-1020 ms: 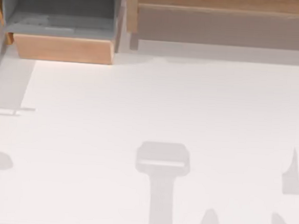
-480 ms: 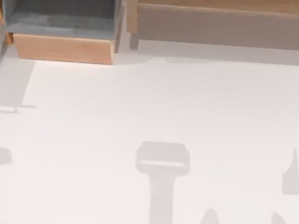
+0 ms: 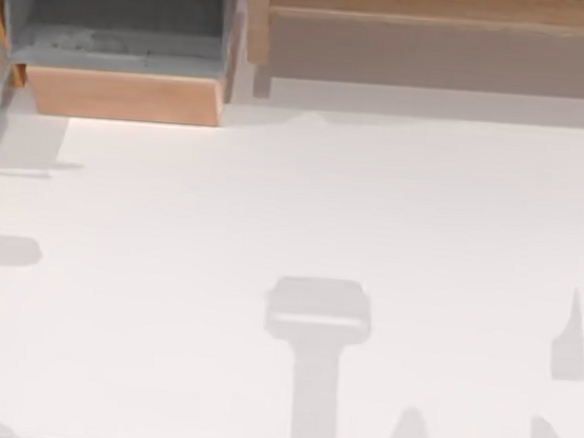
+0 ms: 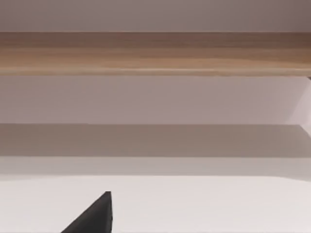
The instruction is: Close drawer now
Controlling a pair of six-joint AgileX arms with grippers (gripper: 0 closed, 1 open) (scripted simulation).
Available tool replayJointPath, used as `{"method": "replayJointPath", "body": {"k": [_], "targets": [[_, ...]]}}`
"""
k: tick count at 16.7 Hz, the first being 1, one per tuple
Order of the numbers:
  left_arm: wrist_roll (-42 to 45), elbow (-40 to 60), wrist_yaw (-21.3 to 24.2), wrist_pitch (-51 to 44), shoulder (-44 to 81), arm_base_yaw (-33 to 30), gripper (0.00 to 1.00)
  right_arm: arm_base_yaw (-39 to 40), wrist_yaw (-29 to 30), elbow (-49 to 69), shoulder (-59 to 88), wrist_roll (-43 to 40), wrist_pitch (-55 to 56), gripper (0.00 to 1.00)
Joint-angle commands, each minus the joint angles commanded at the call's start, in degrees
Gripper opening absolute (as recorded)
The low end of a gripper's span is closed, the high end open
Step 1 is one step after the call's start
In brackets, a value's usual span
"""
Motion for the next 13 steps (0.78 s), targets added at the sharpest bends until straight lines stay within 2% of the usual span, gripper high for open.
{"method": "replayJointPath", "body": {"k": [5,13], "targets": [[0.0,0.7,-0.2,-0.5,0.4,0.0,0.00,0.0,0.0,0.0,0.0,0.0,0.0,1.00],[-0.3,13.6,-4.8,-7.7,6.2,-4.7,0.00,0.0,0.0,0.0,0.0,0.0,0.0,1.00]]}}
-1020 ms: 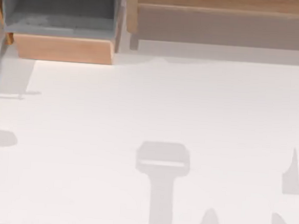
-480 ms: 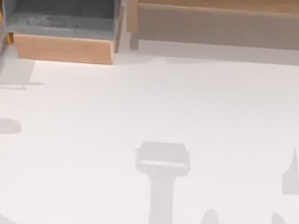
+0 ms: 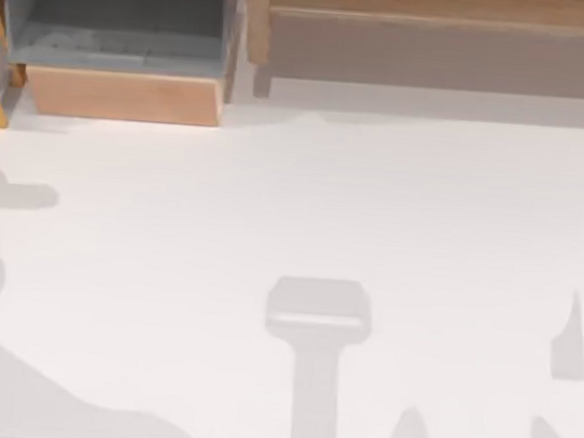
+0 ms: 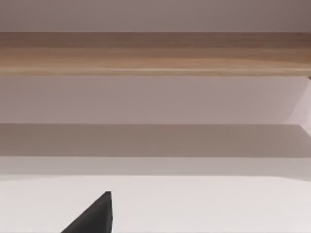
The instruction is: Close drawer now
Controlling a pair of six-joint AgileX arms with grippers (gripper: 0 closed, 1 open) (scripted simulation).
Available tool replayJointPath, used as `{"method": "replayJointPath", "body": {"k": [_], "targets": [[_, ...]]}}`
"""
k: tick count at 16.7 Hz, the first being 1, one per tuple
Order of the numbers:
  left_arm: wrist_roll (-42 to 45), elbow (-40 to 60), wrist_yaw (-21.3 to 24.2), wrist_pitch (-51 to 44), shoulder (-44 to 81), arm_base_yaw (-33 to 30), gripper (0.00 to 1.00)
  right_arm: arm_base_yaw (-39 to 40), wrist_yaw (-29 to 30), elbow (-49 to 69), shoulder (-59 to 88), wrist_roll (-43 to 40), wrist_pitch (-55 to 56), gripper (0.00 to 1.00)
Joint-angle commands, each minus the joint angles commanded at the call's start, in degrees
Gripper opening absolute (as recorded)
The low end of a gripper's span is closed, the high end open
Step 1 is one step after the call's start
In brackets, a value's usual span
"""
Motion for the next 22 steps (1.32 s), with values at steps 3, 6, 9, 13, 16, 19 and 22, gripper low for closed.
{"method": "replayJointPath", "body": {"k": [3,6,9,13,16,19,22], "targets": [[0.0,0.3,-0.1,-0.2,0.1,-0.1,0.00,0.0,0.0,0.0,0.0,0.0,0.0,1.00],[0.0,0.8,-0.2,-0.6,0.4,-0.1,0.00,0.0,0.0,0.0,0.0,0.0,0.0,1.00],[0.0,5.3,-1.3,-2.9,2.4,-1.1,0.00,0.0,0.0,0.0,0.0,0.0,0.0,1.00],[-0.2,12.8,-3.0,-7.0,5.9,-3.0,0.00,0.0,0.0,0.0,0.0,0.0,0.0,1.00],[-0.3,16.0,-3.8,-8.7,7.4,-3.8,0.00,0.0,0.0,0.0,0.0,0.0,0.0,1.00],[-0.3,16.1,-3.8,-8.7,7.4,-3.8,0.00,0.0,0.0,0.0,0.0,0.0,0.0,1.00],[-0.3,16.1,-3.8,-8.7,7.4,-3.8,0.15,0.0,0.0,0.0,0.0,0.0,0.0,1.00]]}}
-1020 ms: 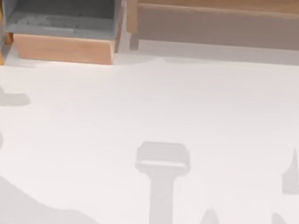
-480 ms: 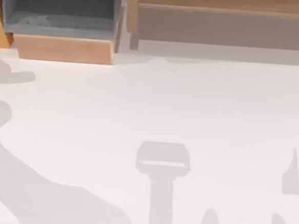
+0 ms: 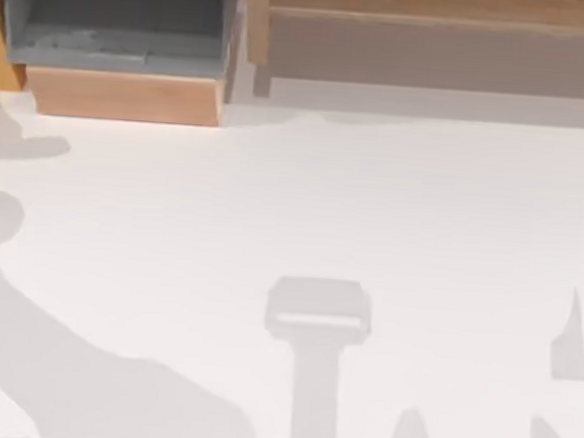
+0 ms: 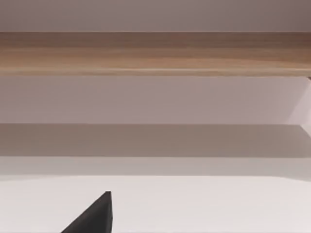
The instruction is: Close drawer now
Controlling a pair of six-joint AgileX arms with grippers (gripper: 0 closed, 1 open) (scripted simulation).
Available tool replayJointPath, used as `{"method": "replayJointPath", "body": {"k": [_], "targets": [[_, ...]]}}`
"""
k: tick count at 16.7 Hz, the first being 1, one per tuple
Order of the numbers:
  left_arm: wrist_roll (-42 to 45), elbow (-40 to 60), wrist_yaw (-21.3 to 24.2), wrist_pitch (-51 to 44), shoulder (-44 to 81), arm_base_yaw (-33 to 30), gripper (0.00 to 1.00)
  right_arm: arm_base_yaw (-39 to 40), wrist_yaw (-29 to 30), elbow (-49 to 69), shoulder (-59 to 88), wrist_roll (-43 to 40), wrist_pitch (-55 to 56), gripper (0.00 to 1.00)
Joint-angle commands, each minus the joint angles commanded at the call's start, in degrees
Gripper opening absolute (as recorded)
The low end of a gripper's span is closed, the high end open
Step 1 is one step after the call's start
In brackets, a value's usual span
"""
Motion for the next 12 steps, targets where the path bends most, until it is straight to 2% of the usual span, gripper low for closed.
{"method": "replayJointPath", "body": {"k": [11,12], "targets": [[0.0,0.0,0.0,0.0,0.0,0.0,0.98,0.0,0.0,0.0,0.0,0.0,0.0,1.00],[0.0,0.0,0.0,0.0,0.0,0.0,1.00,0.0,0.0,0.0,0.0,0.0,0.0,1.00]]}}
